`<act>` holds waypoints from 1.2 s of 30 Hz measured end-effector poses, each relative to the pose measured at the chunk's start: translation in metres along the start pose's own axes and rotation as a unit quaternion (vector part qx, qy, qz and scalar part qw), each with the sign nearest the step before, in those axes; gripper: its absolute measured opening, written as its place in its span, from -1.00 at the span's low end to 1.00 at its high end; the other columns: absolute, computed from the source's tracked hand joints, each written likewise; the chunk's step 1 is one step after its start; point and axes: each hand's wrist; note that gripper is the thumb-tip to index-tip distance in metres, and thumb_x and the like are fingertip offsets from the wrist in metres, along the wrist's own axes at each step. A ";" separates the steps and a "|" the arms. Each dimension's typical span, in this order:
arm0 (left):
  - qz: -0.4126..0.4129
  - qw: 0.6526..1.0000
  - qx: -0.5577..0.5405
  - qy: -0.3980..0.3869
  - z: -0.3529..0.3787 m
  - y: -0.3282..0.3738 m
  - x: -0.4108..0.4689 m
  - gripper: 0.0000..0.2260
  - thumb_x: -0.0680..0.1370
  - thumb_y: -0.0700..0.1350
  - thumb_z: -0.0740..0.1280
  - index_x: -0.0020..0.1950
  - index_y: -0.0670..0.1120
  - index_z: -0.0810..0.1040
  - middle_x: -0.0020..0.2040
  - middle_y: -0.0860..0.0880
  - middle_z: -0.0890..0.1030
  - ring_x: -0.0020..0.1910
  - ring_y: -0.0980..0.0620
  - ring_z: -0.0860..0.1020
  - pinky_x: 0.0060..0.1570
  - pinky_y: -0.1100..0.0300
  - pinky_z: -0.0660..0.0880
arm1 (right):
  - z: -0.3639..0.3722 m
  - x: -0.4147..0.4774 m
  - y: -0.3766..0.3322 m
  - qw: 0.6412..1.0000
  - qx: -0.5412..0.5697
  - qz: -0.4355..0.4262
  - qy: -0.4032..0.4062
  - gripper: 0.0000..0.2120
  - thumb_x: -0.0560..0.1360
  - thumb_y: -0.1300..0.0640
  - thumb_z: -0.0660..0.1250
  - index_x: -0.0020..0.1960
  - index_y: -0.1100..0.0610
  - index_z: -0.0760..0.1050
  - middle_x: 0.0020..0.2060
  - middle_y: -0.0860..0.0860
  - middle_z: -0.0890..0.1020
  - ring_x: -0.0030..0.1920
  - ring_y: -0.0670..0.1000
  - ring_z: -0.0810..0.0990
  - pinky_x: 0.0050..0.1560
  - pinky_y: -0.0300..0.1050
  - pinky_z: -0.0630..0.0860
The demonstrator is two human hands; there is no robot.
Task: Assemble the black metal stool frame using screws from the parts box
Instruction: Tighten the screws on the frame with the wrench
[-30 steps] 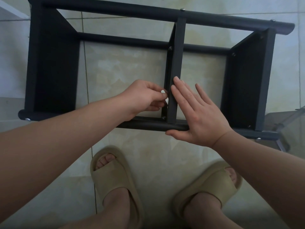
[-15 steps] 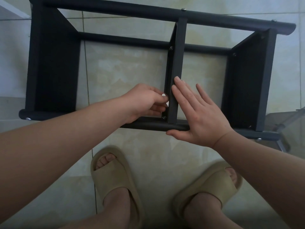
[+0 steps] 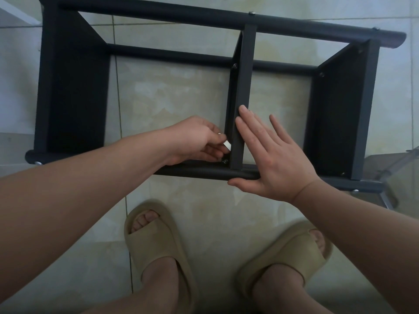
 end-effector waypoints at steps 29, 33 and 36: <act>0.063 0.936 0.342 -0.043 -0.022 -0.005 -0.008 -0.94 0.58 -0.10 0.42 -0.05 0.02 0.69 -0.17 0.04 0.71 -0.15 0.09 0.66 -0.02 0.16 0.58 | -0.001 0.000 0.000 1.000 0.002 0.000 -0.005 0.00 0.51 -0.45 0.16 0.63 0.27 0.04 0.64 0.15 0.01 0.63 0.12 0.07 0.58 0.25 0.08; 0.115 0.916 0.383 0.005 -0.023 -0.003 -0.008 -0.87 0.53 -0.05 0.47 -0.12 0.20 0.62 -0.22 0.20 0.68 -0.17 0.32 0.61 -0.15 0.32 0.46 | -0.001 0.000 0.000 1.000 0.000 0.001 -0.010 0.01 0.51 -0.46 0.14 0.63 0.26 0.02 0.64 0.14 0.00 0.63 0.11 0.06 0.58 0.23 0.06; 0.146 0.898 0.415 0.014 -0.020 0.000 -0.007 -0.84 0.55 -0.04 0.44 -0.13 0.23 0.57 -0.14 0.21 0.63 -0.12 0.39 0.55 -0.15 0.39 0.41 | -0.001 0.000 0.000 1.000 -0.001 0.001 -0.010 0.01 0.51 -0.46 0.14 0.63 0.26 0.02 0.64 0.14 -0.01 0.63 0.11 0.06 0.58 0.23 0.06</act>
Point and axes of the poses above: each hand's wrist, its own x-axis towards the middle knuckle, its own z-axis out of the palm, y = z × x
